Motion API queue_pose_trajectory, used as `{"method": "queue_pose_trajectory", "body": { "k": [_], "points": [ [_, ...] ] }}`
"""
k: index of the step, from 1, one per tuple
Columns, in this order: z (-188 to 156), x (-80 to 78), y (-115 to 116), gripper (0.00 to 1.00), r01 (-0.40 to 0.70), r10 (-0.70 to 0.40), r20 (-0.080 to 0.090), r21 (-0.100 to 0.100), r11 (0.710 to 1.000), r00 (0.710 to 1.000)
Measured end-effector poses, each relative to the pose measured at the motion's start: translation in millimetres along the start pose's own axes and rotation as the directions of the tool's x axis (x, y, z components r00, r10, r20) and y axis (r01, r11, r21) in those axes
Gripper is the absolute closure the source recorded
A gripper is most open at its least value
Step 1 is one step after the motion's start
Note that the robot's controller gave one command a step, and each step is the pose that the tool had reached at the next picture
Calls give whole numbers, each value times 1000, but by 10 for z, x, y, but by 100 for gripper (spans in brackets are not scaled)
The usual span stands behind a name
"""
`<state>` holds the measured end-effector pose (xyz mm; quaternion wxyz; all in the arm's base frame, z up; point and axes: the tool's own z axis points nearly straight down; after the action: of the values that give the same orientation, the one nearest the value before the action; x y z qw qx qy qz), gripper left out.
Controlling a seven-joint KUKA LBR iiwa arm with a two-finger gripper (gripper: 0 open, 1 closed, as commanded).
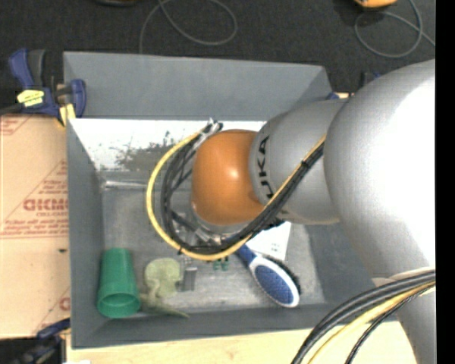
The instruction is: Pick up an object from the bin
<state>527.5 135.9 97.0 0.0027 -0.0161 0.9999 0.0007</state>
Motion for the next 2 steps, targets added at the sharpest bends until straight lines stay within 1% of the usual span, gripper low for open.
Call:
{"method": "queue_pose_trajectory", "body": {
  "k": [1,2],
  "points": [
    [-101,-41,154,0,79,-79,-6,1,997,997],
    [-123,211,195,0,370,-370,-3,0,929,929]
  ]
}}
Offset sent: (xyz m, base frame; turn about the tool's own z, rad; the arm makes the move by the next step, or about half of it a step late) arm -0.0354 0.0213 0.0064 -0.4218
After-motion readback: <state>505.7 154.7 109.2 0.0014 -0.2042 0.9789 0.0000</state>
